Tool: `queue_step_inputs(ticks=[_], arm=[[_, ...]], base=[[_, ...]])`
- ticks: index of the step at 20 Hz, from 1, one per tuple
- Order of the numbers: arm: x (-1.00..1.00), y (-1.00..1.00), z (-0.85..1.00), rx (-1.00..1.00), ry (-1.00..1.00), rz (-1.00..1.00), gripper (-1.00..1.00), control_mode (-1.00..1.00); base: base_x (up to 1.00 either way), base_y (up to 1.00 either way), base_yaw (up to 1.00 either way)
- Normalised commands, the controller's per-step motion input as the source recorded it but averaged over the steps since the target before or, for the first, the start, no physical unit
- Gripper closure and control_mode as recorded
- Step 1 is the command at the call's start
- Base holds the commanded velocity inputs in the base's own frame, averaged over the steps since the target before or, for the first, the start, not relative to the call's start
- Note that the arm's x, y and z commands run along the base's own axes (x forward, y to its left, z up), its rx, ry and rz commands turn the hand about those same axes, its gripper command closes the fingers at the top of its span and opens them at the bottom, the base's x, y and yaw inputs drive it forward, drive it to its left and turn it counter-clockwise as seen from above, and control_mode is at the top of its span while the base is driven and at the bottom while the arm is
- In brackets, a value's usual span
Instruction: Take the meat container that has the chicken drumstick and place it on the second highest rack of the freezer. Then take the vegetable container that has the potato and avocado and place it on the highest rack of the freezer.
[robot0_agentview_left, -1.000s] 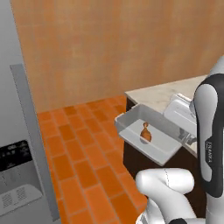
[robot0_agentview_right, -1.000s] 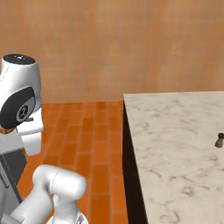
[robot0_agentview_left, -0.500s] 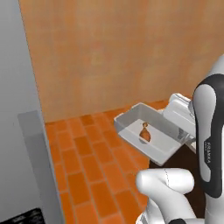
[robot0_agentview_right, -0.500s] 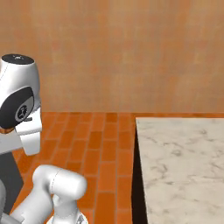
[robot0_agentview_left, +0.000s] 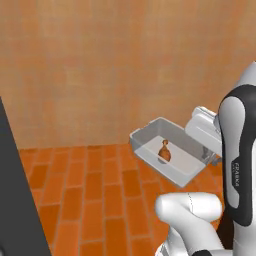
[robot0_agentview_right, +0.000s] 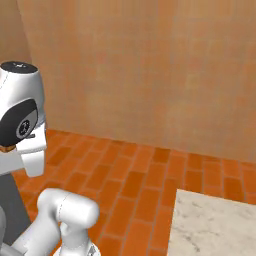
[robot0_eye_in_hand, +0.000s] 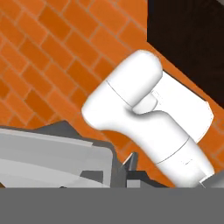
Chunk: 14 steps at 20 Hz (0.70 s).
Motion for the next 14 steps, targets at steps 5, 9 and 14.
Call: queue_step_inputs(ticks=[5, 9, 14], arm=[[0.00, 0.00, 0.00, 0.00, 0.00, 0.00, 1.00, 1.00], [0.00, 0.00, 0.00, 0.00, 0.00, 0.00, 1.00, 1.00], [0.00, 0.00, 0.00, 0.00, 0.00, 0.00, 1.00, 1.00]], base=[[0.87, 0.00, 0.64], [0.20, 0.00, 0.79], [0.10, 0.00, 0.85]])
